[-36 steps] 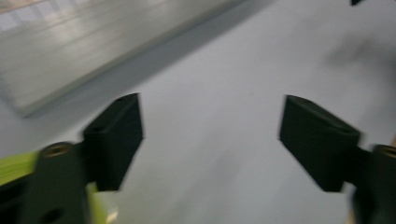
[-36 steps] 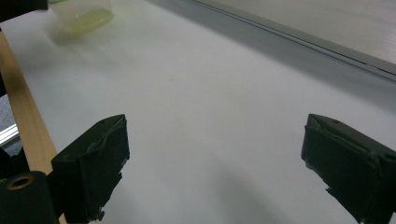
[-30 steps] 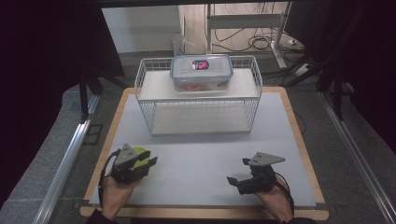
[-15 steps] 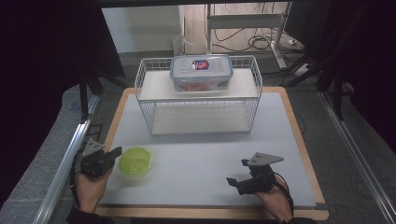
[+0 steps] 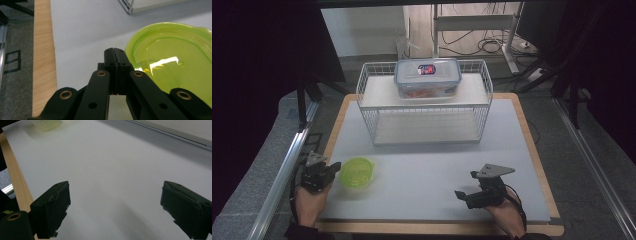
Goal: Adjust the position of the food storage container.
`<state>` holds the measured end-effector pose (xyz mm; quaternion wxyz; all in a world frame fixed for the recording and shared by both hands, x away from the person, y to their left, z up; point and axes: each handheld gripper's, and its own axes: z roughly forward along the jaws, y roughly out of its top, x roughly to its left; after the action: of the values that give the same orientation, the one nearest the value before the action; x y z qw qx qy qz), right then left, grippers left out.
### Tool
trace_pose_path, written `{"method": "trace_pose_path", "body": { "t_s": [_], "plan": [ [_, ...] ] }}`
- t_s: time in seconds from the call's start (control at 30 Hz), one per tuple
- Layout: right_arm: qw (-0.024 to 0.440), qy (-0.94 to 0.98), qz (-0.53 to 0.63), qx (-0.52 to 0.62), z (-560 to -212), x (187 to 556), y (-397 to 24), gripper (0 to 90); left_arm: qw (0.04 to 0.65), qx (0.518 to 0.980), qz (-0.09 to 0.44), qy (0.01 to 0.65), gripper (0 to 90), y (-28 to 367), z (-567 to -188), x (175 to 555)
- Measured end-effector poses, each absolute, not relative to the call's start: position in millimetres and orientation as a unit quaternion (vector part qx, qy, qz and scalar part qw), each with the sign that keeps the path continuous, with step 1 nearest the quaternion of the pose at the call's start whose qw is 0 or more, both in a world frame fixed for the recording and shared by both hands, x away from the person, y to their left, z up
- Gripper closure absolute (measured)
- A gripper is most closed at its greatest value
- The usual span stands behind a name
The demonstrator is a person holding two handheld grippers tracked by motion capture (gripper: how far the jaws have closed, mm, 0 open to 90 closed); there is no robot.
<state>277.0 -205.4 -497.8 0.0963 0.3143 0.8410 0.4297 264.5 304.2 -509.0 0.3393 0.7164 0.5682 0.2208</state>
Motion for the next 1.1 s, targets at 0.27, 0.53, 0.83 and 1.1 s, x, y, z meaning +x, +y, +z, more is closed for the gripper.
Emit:
{"method": "trace_pose_path", "body": {
  "t_s": [0.27, 0.53, 0.83, 1.1],
  "plan": [
    [0.096, 0.843, 0.426, 0.315, -498, 277, -205, 9.0, 0.336, 0.722, 0.214, 0.566, 89.7, 298, -511, 265],
    [0.097, 0.844, 0.422, 0.316, -499, 277, -205, 9.0, 0.345, 0.721, 0.205, 0.566, 89.8, 292, -511, 266],
    [0.096, 0.846, 0.418, 0.317, -500, 277, -204, 9.1, 0.359, 0.734, 0.186, 0.546, 89.7, 268, -510, 272],
    [0.096, 0.848, 0.414, 0.317, -500, 278, -204, 9.0, 0.364, 0.74, 0.178, 0.537, 89.7, 259, -510, 271]
  ]
}}
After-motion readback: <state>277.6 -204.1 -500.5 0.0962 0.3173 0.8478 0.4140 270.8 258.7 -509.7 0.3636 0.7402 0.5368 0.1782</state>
